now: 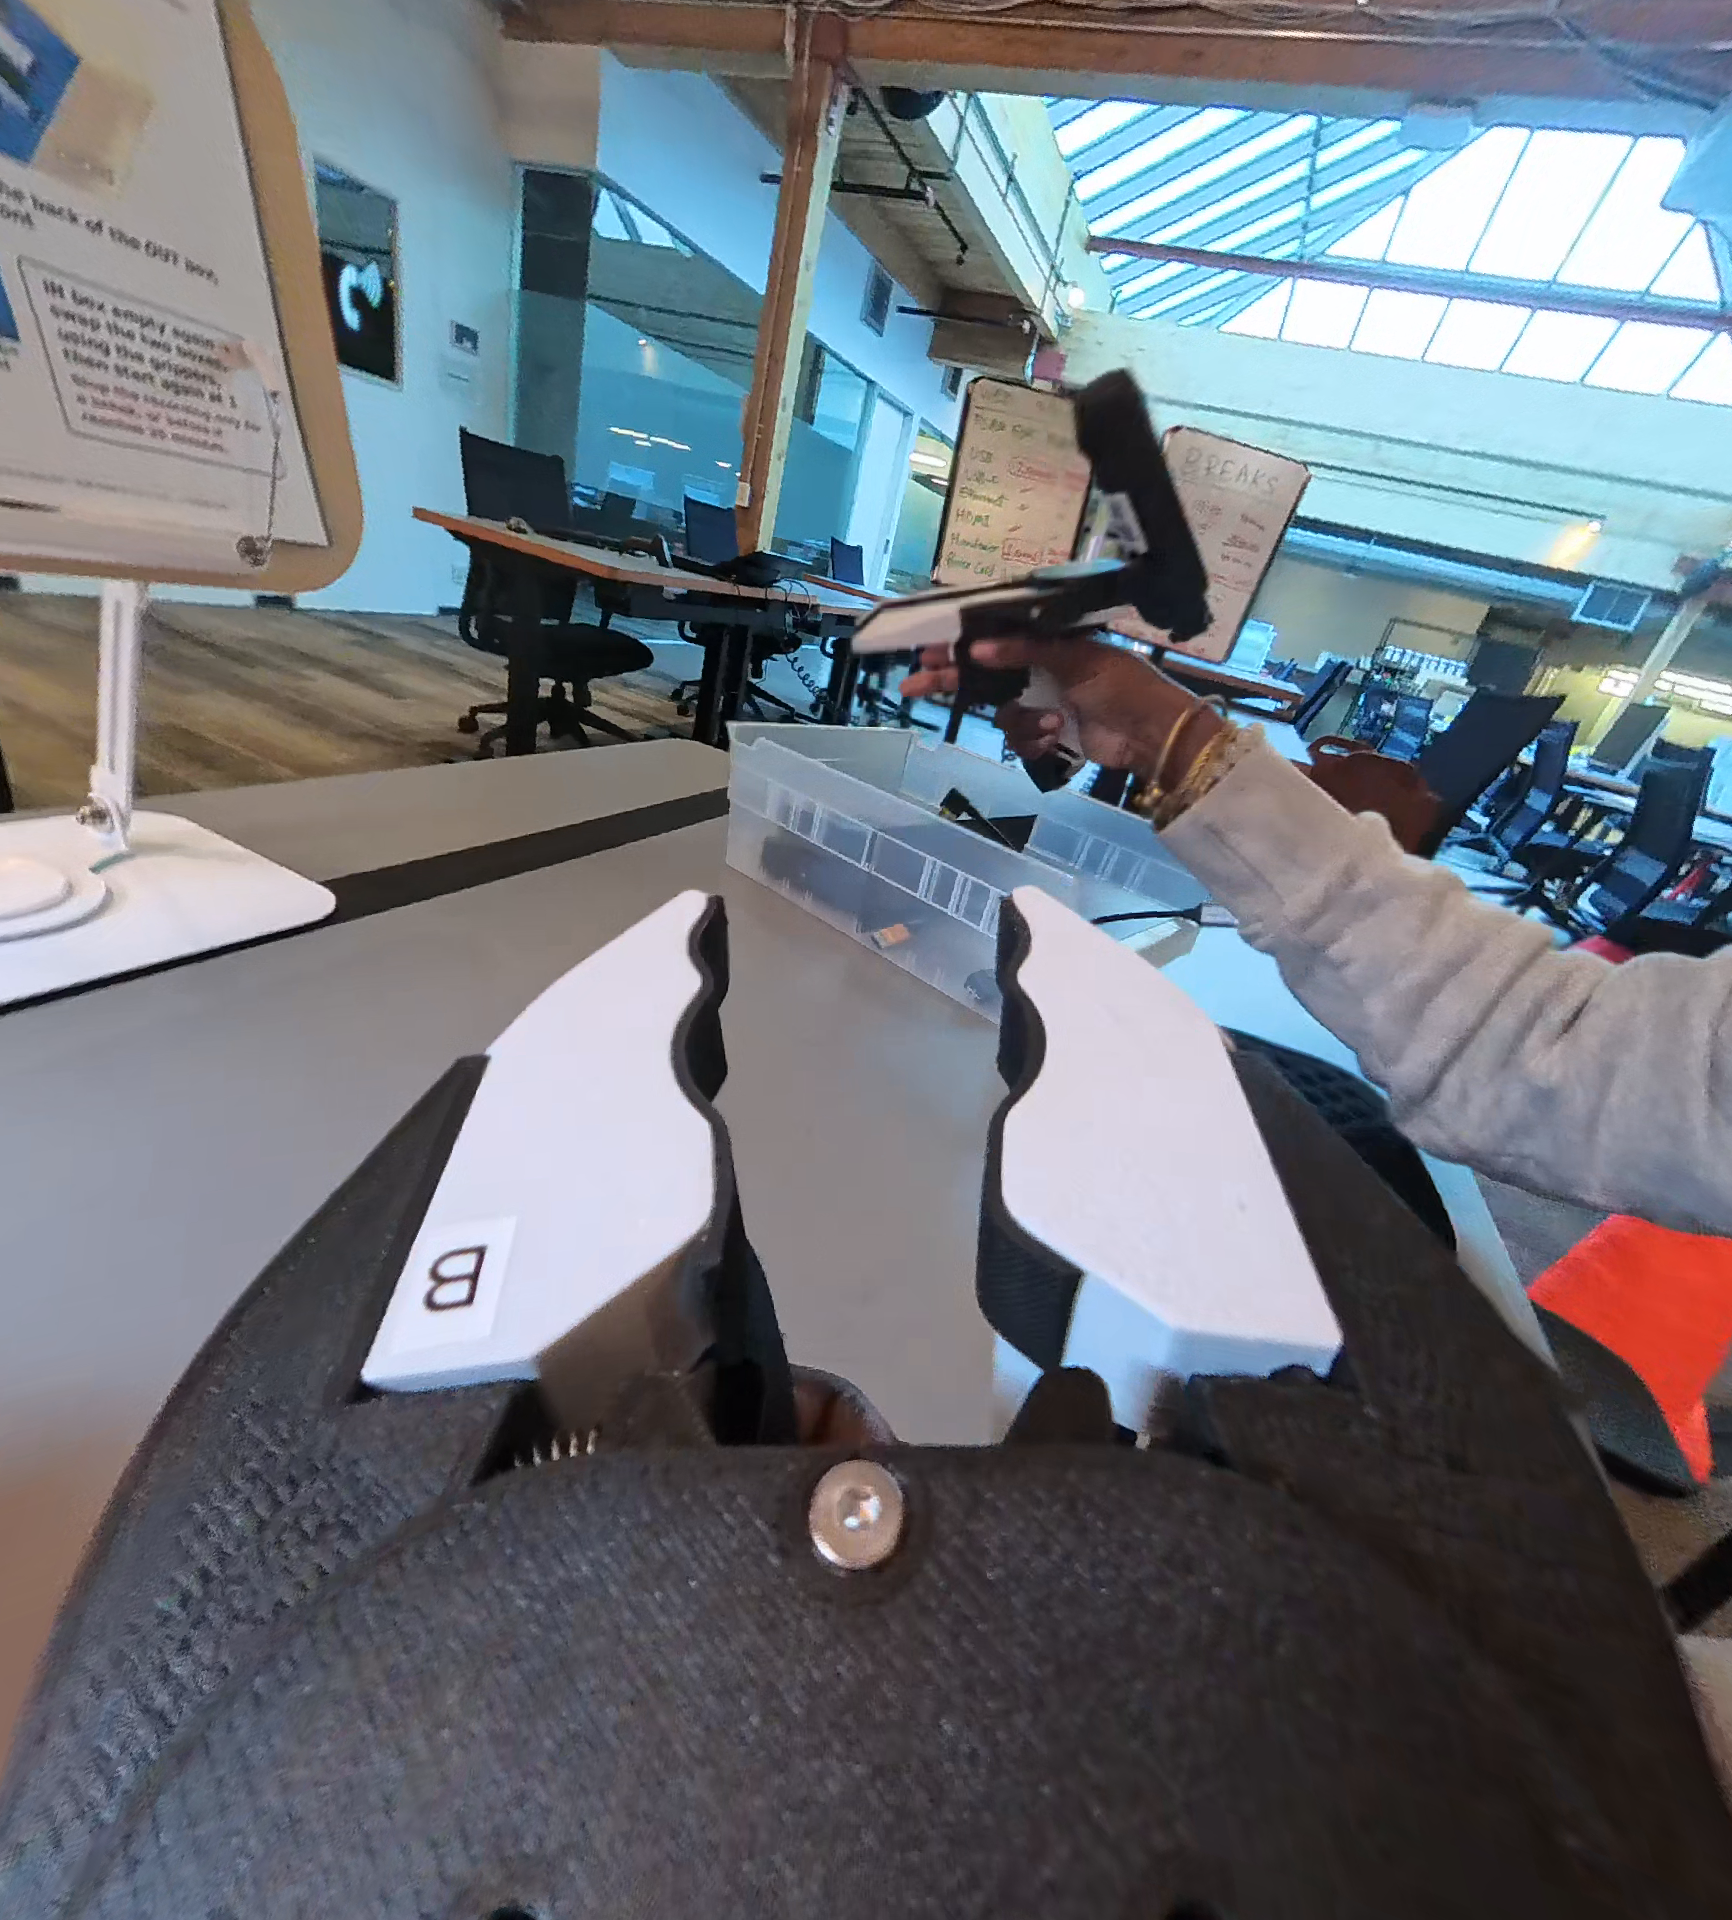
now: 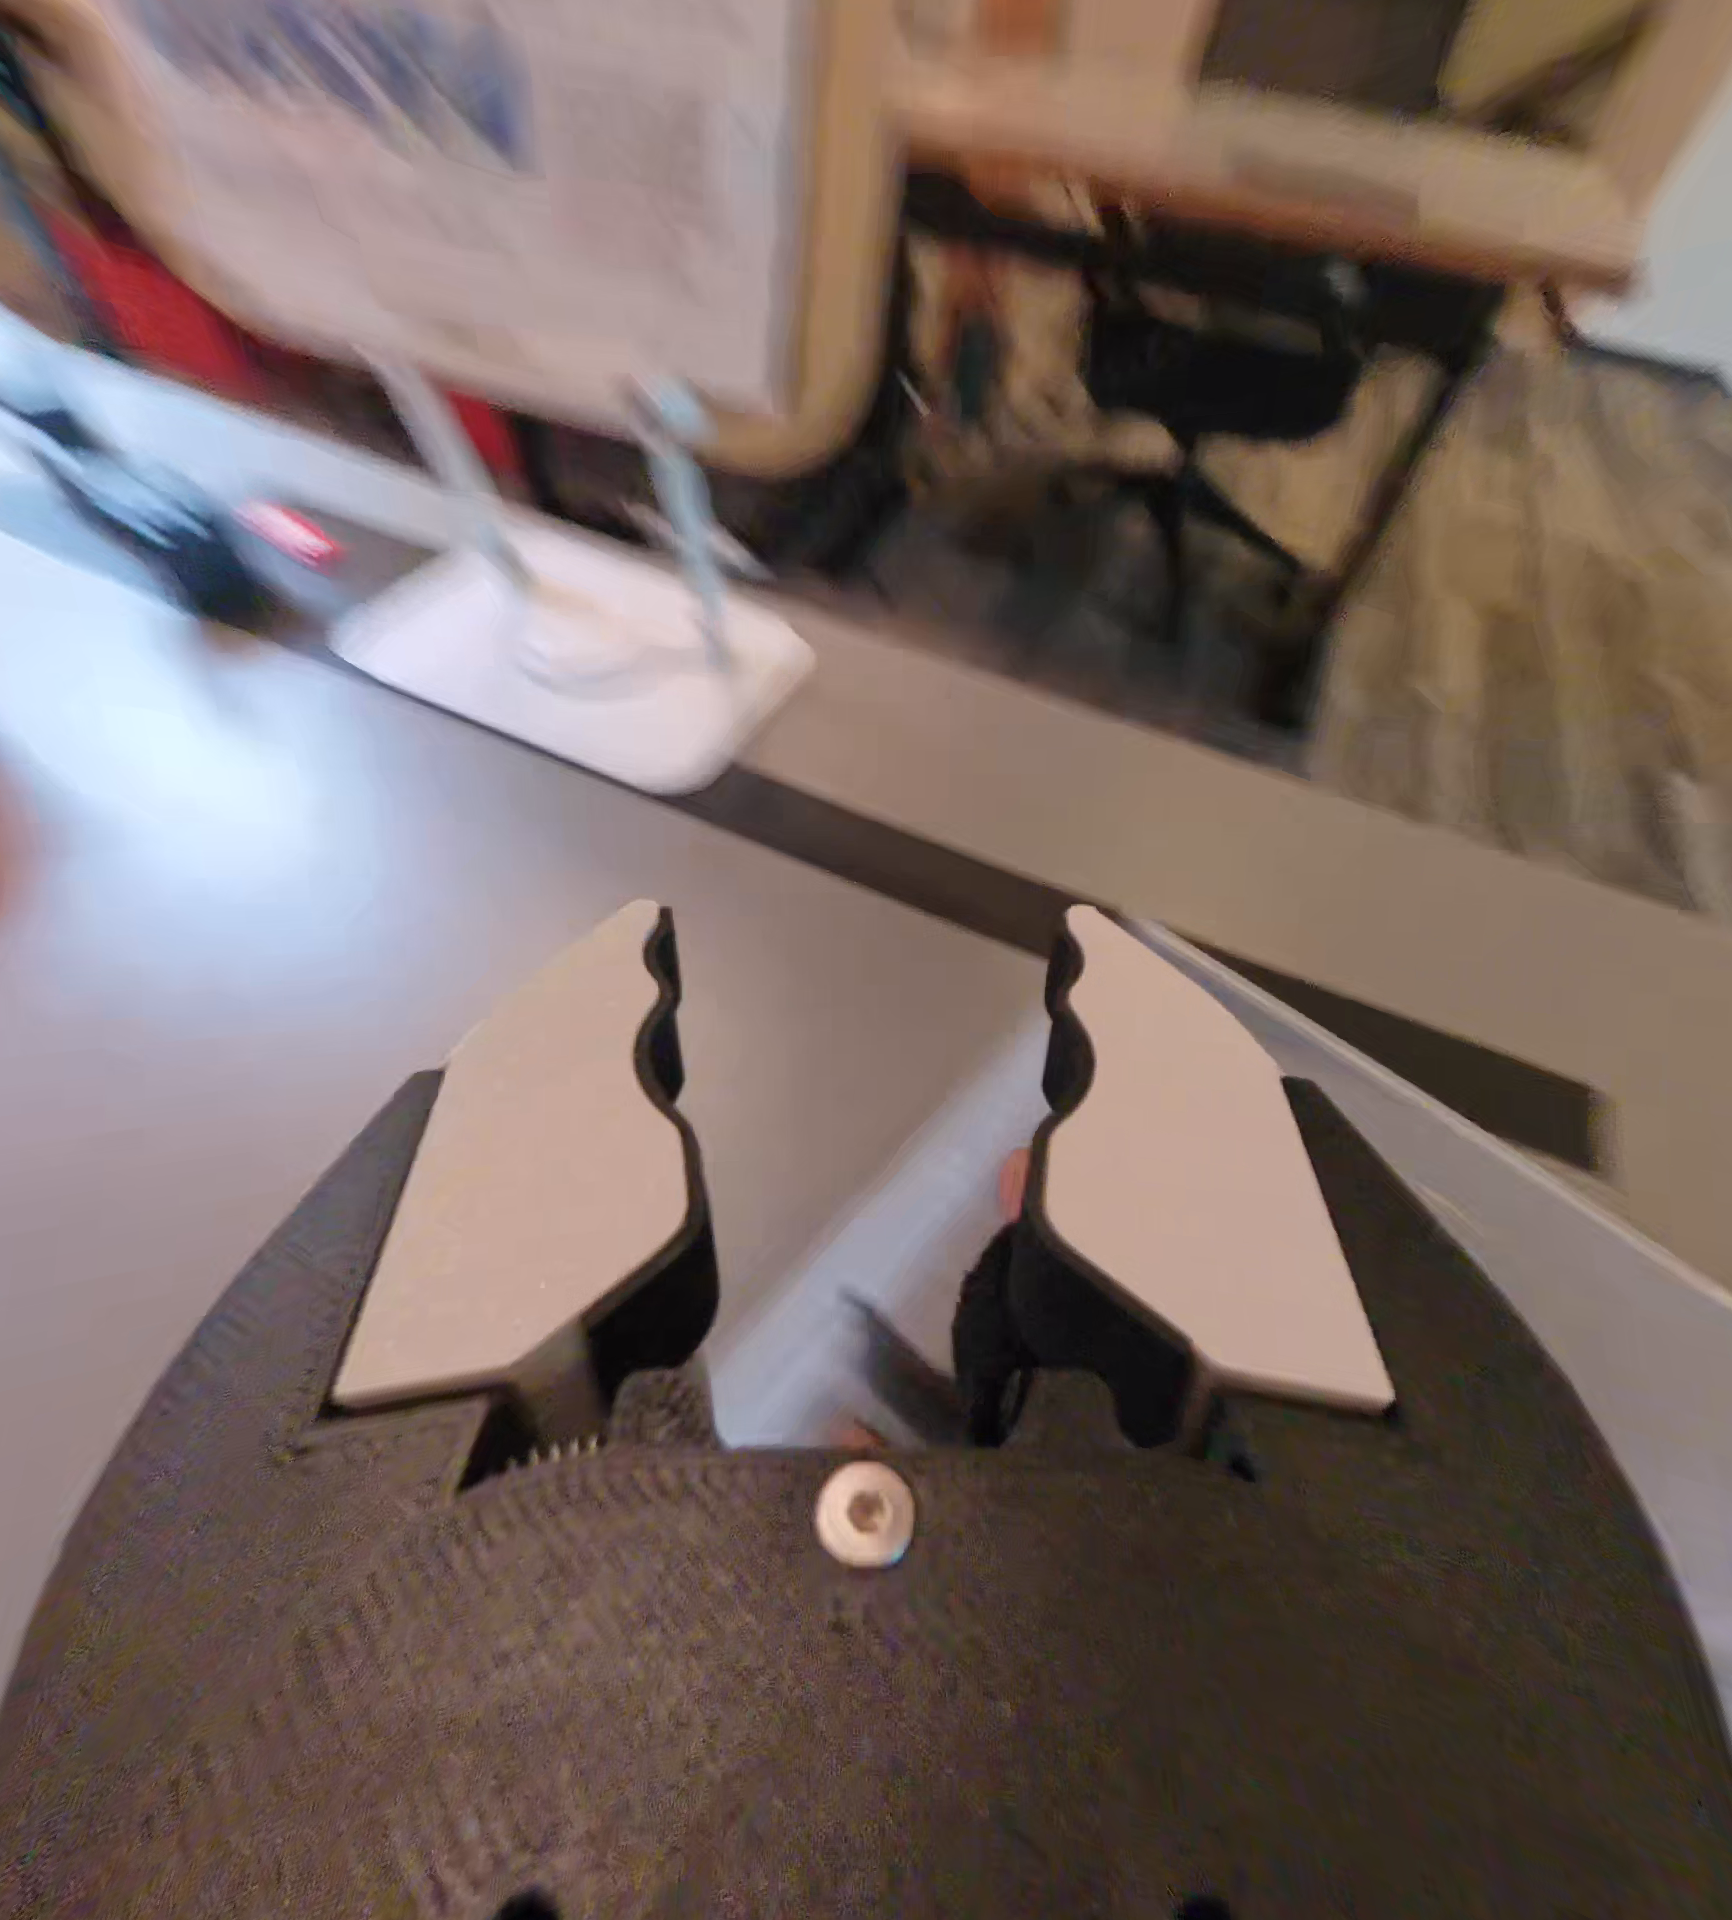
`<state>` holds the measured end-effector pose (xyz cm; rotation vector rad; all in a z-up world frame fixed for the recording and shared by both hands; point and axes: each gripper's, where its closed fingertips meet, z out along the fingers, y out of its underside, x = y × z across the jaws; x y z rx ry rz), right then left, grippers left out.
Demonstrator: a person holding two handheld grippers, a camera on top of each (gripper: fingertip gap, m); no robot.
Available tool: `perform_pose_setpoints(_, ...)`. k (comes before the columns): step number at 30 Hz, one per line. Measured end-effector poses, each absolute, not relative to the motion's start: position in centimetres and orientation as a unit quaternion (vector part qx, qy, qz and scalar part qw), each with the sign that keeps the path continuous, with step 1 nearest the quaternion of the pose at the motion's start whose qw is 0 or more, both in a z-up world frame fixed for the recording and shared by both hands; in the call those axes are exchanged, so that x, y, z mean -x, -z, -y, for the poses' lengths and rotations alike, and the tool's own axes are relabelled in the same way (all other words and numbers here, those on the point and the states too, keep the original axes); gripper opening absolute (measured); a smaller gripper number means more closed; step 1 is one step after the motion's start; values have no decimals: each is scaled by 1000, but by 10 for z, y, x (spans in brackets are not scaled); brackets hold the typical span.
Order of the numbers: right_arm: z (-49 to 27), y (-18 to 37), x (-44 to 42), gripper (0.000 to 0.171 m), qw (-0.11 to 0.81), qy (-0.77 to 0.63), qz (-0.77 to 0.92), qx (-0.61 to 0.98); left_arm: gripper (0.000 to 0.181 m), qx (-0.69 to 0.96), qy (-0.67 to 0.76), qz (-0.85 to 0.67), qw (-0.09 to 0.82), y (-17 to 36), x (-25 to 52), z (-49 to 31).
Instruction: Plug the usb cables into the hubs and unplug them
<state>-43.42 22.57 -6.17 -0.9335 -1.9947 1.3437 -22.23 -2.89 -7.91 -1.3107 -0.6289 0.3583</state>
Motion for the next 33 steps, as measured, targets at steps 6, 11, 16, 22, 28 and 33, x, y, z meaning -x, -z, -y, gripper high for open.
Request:
perform_pose_setpoints(6, -73, 12, 248, 22, -57, -737, 667, 95, 46, 602, -174, 219, 748, 70, 205, 17)
perform_pose_setpoints(11, 0, 58, 178, 37, -146, -691, 708, 17, 43, 618, -185, 183, 741, 70, 194, 5)
perform_pose_setpoints(16, 19, 77, 154, 23, -138, -653, 744, -34, 41, 625, -170, 176, 741, 73, 191, 1)
perform_pose_setpoints(22, 14, 86, 150, 21, -167, -638, 751, -40, 23, 655, -149, 144, 726, 81, 180, -10)
perform_pose_setpoints(28, 13, 96, 154, 22, -183, -627, 757, -28, 17, 666, -141, 149, 718, 91, 181, -14)
perform_pose_setpoints(33, 13, 98, 154, 22, -188, -625, 758, -24, 17, 669, -150, 149, 713, 93, 182, -15)
